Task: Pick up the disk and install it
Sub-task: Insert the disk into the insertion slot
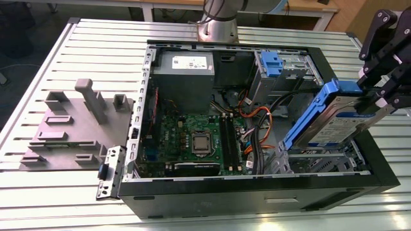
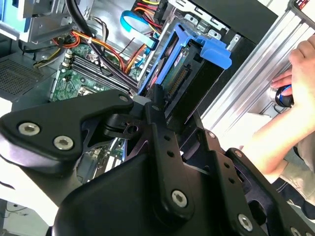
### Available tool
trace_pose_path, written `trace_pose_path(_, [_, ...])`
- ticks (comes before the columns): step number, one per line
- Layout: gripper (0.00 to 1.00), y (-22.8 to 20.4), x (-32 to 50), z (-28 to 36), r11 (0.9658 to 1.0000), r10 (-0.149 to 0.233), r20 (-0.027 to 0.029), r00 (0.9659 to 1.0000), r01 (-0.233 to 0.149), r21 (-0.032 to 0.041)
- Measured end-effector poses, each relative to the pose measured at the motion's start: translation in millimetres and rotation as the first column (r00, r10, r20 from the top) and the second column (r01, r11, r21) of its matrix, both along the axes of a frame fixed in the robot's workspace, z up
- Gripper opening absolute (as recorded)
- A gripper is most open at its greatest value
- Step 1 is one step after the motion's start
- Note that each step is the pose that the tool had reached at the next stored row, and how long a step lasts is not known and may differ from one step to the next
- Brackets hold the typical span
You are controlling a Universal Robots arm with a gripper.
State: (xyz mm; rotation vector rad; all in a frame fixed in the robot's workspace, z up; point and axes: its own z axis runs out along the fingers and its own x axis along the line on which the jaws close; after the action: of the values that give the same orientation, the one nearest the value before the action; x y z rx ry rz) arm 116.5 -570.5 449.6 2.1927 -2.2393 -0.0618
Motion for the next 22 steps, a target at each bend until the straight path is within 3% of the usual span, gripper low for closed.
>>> trace_pose_path(16, [0.35, -2.0, 0.2, -26.3, 1.0, 0.0, 0.0, 1.0, 0.0, 0.0])
trace_pose_path(22, [0.35, -2.1, 0.2, -27.2, 1.0, 0.0, 0.0, 1.0, 0.0, -0.0001])
